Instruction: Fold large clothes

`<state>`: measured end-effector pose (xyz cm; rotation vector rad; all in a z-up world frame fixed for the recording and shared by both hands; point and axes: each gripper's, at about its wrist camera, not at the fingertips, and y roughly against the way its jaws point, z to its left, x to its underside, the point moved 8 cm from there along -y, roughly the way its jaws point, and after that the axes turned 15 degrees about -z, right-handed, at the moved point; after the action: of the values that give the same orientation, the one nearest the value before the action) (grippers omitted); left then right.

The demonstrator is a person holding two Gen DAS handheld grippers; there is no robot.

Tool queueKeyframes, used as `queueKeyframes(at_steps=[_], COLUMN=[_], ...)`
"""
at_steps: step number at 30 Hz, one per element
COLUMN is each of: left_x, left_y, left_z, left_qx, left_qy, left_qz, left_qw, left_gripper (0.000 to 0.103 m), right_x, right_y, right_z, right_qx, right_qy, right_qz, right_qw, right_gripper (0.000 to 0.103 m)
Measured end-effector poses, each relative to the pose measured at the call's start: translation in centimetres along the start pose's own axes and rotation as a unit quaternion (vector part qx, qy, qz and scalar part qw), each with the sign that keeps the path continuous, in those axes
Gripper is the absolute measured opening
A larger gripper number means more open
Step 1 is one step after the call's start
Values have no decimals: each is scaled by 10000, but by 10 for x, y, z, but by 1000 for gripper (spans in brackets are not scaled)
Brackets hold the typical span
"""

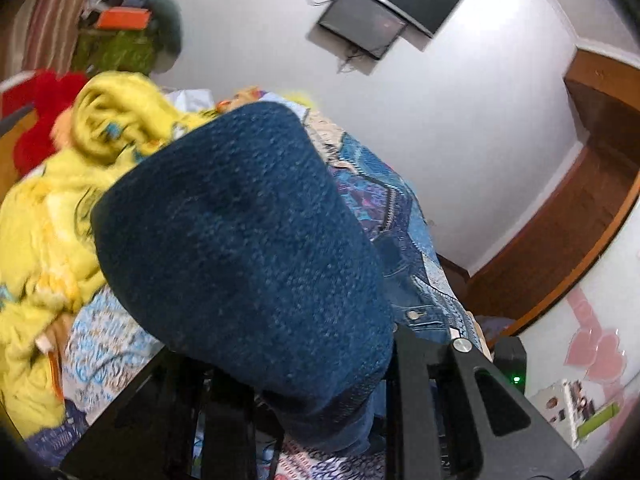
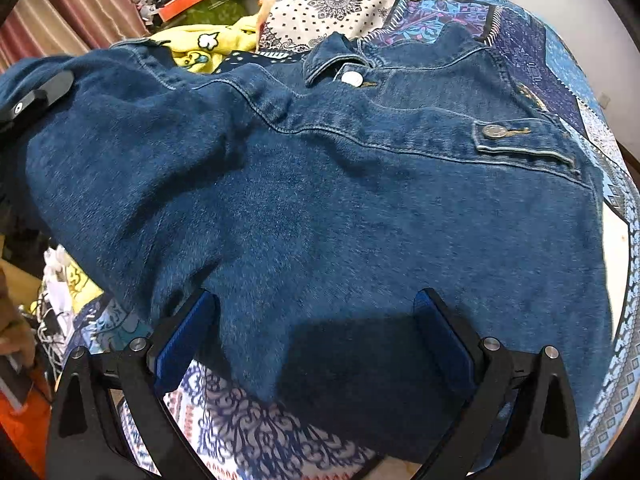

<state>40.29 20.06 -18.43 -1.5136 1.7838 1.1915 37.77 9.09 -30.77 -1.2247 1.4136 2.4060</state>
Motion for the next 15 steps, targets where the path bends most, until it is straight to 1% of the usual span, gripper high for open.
queueKeyframes(at_steps=[2,5,8,9,11,13,14,15], left_x=[-3,5,37,49,82,128,153,173], left_y=[-4,-13,-25,-28,-35,-42,-46,-49], left_z=[-27,-83,-146,-162,-194,-218,-223,-224], left_qx=[127,373,756,858,1161,1477,1557,1568], left_qy=[-298,-853,-1383,-1544,-1879,-2190,-2302,-2370], left_qz=[-1,-24,207,287,578,1087,1411,1658], left_qw=[9995,9957,9873,9838,9736,9583,9502,9443], left_gripper=[22,22,22,22,22,22,22,22], right_x=[-6,-6,4,9,20,31,38,42], right_y=[20,59,103,118,144,165,177,186], right_z=[-17,-46,-79,-90,-113,-136,-149,-161], right_qx=[113,441,895,1049,1323,1614,1809,1974], right_qy=[-233,-442,-625,-709,-929,-1113,-1192,-1253], right_qz=[-229,-635,-990,-1069,-1189,-1226,-1224,-1233], right_qw=[9994,9960,9891,9862,9797,9729,9685,9644], right_gripper=[99,99,99,99,99,99,99,99])
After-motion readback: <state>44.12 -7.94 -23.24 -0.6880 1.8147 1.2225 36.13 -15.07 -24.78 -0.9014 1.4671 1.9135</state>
